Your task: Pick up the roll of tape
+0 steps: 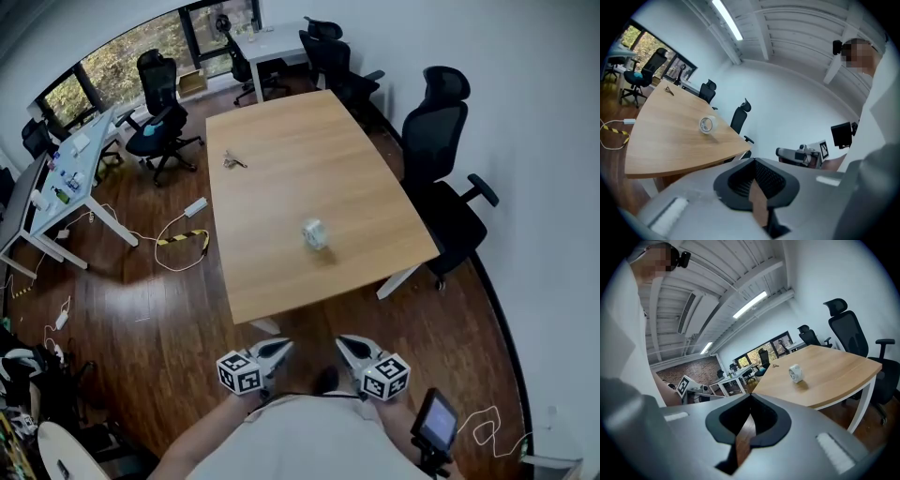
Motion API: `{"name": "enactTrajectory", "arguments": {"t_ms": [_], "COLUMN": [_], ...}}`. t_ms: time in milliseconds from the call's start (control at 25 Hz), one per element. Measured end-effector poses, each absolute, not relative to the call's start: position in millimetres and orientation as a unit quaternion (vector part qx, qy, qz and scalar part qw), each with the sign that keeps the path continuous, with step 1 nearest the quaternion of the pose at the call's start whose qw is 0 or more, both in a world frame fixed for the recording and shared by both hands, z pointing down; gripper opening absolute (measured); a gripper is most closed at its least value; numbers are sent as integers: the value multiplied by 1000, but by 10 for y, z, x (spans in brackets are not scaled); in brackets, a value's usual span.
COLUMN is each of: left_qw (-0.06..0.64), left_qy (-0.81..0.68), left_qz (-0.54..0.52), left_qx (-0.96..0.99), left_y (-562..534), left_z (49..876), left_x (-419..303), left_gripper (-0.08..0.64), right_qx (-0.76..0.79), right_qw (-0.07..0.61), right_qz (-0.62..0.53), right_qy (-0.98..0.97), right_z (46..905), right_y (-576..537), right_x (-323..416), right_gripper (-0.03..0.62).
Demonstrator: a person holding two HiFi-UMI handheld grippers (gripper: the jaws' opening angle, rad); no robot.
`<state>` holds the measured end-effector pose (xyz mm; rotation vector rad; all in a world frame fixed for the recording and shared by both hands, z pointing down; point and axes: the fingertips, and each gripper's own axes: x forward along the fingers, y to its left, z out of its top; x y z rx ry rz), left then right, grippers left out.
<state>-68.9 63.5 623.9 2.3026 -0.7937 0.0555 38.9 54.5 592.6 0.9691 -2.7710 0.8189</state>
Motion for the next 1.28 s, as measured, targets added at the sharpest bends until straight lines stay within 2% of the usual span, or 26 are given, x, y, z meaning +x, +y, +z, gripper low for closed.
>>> {"name": "enactTrajectory", "arguments": {"t_ms": [280,640,1280], "left_qw": [354,354,366], "left_qy": [-328,-348,-281], "left_qz": [-10,-2,5], "left_qx": [876,868,887], "left_y": [116,-185,-1352], "left_z": [6058,6194,6450], "left_x": [-456,-514,-401], "left_gripper": [5,5,9], "right_qx": [293,320,390], "right_qw": [52,48,85], "right_qz": [287,287,276], "right_qy": [-911,-902,-874], "right_z": [5978,6002,5930], "right_y": [287,-127,-871], "right_x": [553,817,871], "right_gripper": [6,6,6]}}
